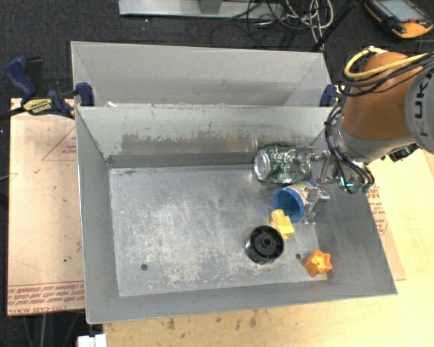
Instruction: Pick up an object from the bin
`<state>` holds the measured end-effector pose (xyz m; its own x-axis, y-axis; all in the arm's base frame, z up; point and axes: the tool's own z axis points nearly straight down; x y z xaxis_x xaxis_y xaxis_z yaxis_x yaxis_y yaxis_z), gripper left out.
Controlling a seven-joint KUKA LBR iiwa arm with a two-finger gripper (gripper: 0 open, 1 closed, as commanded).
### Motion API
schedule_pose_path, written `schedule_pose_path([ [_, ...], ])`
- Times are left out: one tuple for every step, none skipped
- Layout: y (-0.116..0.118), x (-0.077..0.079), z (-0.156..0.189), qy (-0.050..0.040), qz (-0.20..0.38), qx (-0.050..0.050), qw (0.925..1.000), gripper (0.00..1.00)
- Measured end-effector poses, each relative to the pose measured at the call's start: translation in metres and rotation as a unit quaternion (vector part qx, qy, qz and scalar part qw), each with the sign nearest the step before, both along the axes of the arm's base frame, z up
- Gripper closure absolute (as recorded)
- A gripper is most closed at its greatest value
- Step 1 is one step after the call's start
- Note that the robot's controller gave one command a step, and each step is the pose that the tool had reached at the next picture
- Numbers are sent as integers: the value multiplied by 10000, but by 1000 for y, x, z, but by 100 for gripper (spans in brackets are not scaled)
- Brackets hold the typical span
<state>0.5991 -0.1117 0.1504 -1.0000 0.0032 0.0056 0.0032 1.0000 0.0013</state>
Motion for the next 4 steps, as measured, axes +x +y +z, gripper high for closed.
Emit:
schedule_pose_path([
  [0, 2, 4, -36, 13, -6, 10000, 0],
  [-6, 2, -46, -57, -483, -5, 9988, 0],
  [-9, 5, -66, 33, -1534, 37, 9882, 0],
  [-19, 5, -48, -14, -704, -2, 9975, 0],
])
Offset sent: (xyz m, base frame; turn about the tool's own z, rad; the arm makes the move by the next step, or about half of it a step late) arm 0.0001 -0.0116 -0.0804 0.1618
